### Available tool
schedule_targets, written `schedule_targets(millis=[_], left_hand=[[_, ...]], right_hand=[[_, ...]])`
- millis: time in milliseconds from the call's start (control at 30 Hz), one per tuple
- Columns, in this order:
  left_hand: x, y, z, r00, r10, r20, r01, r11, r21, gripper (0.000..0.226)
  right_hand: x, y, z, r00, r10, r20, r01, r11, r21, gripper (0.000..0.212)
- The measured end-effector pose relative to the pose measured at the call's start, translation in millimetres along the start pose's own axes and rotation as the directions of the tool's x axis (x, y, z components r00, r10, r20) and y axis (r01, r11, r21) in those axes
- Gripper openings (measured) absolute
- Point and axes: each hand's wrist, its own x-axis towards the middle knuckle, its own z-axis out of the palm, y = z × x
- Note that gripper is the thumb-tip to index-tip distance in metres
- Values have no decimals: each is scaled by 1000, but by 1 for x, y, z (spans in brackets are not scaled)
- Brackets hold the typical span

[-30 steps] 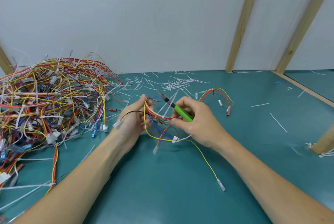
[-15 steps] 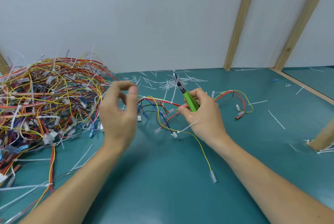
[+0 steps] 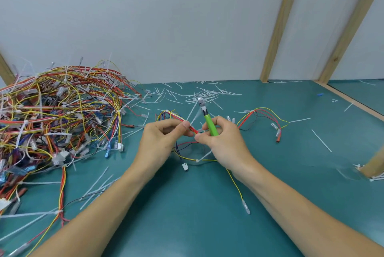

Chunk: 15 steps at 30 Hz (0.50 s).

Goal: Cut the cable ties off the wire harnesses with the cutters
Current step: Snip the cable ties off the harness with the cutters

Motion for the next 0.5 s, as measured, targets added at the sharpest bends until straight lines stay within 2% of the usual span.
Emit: schedule_targets(millis=[100,167,233,333,400,467,500], left_hand=[[1,-3,-1,999,-40,17,41,999,-36,14],[2,-4,0,998,-63,15,64,997,-52,9],[3,-3,1,997,-72,-12,70,993,-93,7],[4,-1,-1,994,-77,-79,64,986,-156,18],[4,-1,-2,992,-66,-110,50,988,-149,19],[5,-3,-3,989,-53,-137,35,991,-129,18],[6,-5,-3,987,-47,-153,28,992,-125,17]], right_hand=[[-1,0,1,996,37,83,-40,999,25,18],[-1,-2,-1,991,41,127,-54,993,106,13],[-3,-6,-4,990,25,142,-51,983,179,17],[-2,-13,-9,992,-17,122,-8,979,202,32],[1,-12,-17,989,-146,40,145,989,8,32],[6,-8,-27,951,-309,-17,291,913,-287,31],[8,-7,-32,938,-348,-14,315,866,-387,34]])
